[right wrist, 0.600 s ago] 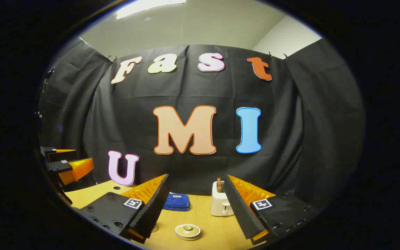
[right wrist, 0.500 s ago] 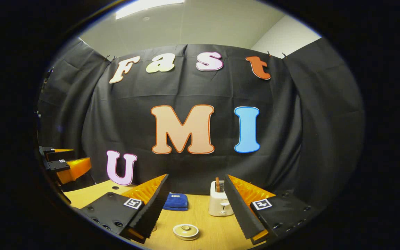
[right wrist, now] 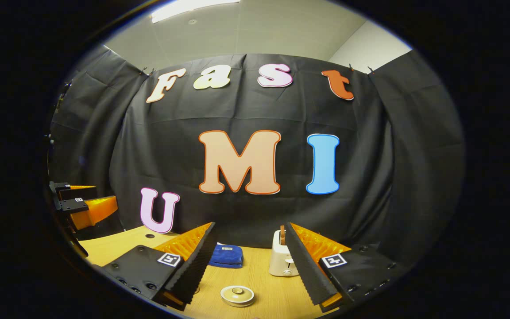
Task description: Open the teacup lid with one hand, grasp the water bottle and pour water into the teacup with the other hand; after pouring, place the water bottle on the coaster and then close the teacup lid.
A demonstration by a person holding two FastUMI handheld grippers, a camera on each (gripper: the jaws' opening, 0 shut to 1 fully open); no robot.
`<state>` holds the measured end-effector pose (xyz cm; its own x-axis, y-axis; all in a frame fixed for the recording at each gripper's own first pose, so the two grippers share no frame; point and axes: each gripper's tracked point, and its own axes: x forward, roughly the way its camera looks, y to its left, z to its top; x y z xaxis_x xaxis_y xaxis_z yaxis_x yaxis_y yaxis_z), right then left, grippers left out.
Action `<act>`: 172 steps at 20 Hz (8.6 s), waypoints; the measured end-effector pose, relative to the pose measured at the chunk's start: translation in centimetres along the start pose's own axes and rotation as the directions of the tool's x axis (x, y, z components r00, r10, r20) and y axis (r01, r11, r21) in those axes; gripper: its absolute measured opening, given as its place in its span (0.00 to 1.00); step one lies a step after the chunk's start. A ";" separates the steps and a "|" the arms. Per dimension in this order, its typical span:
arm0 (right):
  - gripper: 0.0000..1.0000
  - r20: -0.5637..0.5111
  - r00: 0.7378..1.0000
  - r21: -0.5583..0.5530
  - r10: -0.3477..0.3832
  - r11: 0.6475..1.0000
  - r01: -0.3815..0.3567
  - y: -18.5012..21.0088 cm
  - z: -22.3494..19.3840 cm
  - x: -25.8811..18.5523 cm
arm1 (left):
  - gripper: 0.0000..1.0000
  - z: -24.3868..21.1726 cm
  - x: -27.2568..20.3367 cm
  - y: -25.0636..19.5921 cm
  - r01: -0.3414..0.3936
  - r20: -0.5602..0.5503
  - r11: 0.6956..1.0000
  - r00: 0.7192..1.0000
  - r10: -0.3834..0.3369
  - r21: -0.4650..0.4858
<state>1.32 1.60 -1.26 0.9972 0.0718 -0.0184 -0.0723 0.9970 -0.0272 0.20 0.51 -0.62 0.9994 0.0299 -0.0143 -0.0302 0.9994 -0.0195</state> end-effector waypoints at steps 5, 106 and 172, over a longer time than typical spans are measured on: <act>0.94 -0.021 0.998 -0.028 0.052 0.998 -0.052 1.2 -1.4 0.5 | 0.96 0.2 0.3 0.0 -0.014 0.011 1.000 1.000 0.014 0.002; 0.26 -0.432 0.891 -0.160 -0.143 0.984 0.080 -7.0 -13.8 -1.6 | 0.98 -27.1 2.7 -7.3 0.318 -0.352 0.948 0.886 -0.303 -0.017; 0.24 -0.499 0.856 0.000 -0.134 0.988 0.154 -15.4 -20.7 -6.0 | 0.70 -30.4 6.9 -9.7 0.616 -0.619 -0.069 0.782 -0.067 0.785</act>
<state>-3.87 -14.74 -21.38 0.8555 -0.0860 -0.5105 0.0826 0.9962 -0.0294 6.97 -9.54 -30.90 0.7754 -0.0557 -0.6290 0.6281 -0.0350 0.7774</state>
